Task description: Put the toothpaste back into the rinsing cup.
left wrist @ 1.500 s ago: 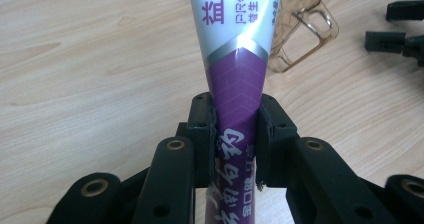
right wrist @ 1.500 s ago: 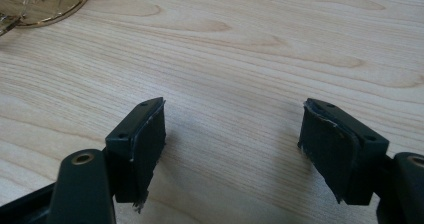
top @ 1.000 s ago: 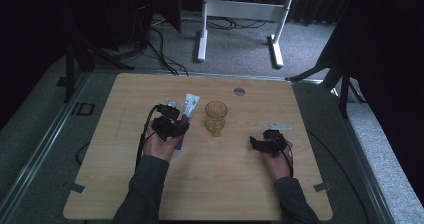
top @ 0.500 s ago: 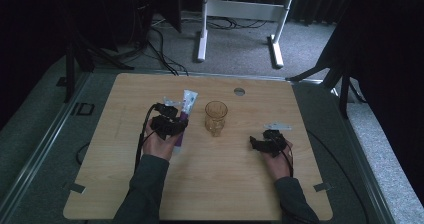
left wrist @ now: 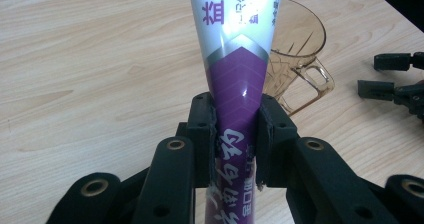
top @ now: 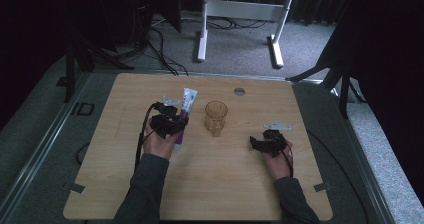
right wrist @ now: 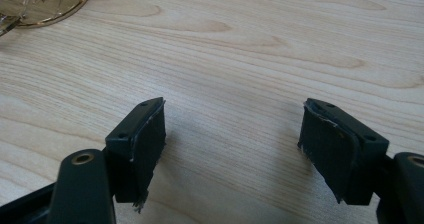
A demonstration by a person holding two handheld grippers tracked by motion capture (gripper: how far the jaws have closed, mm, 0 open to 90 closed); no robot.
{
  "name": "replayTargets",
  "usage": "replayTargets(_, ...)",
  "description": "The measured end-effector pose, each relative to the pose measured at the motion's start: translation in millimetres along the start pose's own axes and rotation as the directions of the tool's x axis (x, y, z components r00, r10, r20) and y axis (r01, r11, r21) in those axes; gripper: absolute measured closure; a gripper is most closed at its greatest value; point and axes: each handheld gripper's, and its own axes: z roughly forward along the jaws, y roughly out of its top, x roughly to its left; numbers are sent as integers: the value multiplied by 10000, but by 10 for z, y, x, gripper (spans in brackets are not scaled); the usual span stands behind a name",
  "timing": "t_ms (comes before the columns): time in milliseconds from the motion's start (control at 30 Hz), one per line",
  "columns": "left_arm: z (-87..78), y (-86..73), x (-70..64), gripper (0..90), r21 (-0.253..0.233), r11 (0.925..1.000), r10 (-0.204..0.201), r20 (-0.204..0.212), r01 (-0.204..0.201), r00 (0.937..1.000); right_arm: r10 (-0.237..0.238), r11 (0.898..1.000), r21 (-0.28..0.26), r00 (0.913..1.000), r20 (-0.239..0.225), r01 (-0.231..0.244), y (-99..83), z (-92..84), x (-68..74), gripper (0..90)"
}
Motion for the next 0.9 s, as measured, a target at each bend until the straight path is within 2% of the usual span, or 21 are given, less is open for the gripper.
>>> replayTargets(400,12,-1,1,725,-341,9994,-73,72,75,9999,-8,10000,-6,10000,1,8,0,1,-1,263)
replayTargets(667,21,8,13,725,-561,9982,-187,290,203,9994,0,10000,9,10000,-1,0,0,0,0,263)
replayTargets(900,18,19,14,725,-774,9969,-121,442,155,9989,-9,10000,10,10000,-6,9,1,1,0,263)
